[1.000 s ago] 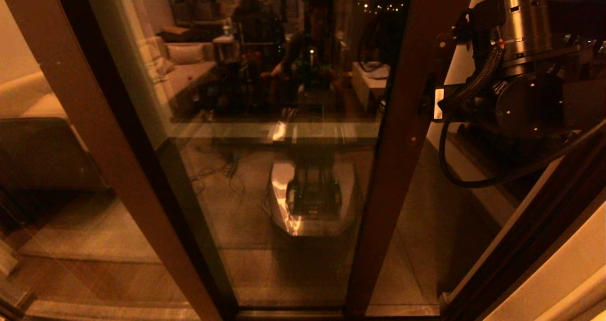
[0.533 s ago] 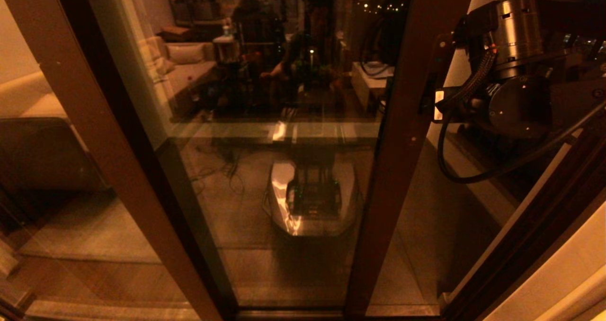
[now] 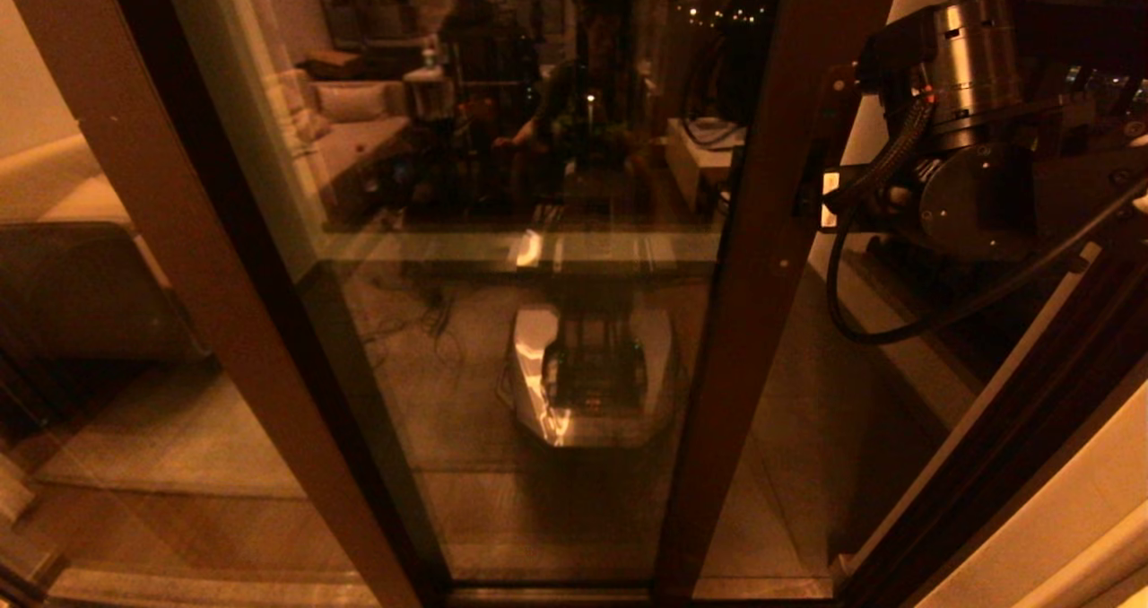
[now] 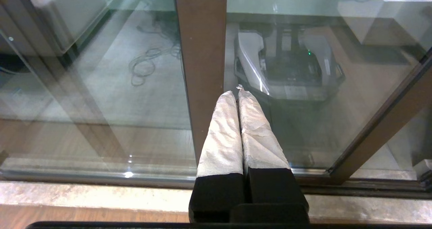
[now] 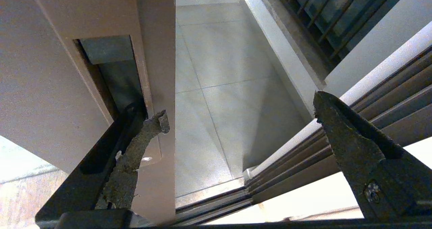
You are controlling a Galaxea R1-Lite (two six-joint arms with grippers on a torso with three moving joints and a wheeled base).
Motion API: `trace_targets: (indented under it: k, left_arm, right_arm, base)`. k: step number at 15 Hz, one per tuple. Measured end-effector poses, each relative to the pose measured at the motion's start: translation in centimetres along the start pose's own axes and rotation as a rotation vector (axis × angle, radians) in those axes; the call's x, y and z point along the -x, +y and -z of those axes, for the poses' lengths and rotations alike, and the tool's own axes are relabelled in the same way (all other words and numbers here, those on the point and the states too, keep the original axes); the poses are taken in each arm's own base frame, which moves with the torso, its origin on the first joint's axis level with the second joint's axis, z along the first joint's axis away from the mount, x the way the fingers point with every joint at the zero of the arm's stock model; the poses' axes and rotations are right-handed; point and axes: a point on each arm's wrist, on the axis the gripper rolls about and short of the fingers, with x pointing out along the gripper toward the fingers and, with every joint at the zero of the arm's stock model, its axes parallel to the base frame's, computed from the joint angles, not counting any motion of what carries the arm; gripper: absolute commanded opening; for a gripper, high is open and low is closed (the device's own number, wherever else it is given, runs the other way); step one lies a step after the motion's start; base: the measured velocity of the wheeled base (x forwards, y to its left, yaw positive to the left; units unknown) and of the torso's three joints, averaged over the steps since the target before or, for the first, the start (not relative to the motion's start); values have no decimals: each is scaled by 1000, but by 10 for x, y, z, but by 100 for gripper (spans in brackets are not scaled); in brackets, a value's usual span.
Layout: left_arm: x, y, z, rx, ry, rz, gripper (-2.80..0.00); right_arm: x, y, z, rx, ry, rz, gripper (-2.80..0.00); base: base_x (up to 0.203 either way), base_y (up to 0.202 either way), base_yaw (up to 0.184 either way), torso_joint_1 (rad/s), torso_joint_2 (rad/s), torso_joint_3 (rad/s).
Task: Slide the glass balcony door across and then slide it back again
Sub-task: Close the slid door
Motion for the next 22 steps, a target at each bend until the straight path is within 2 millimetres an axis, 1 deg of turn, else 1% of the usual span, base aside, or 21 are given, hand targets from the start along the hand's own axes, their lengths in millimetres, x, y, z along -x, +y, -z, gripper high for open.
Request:
trace_targets:
  k: [6,16,22]
  left_arm:
    - [0,0,0,0,0,0,-280]
    - [0,0,0,0,2,0,-280]
    - [0,0,0,0,0,0,-280]
  right_arm:
    - [-6,-7,-1,-3,4,24,0]
    - [-11,-15,-2,-2,7,54,0]
    - [-14,-26,-4,-4,8,86,0]
  base:
    - [0,0,0,0,0,0]
    - [0,0,0,0,0,0]
    - [0,0,0,0,0,0]
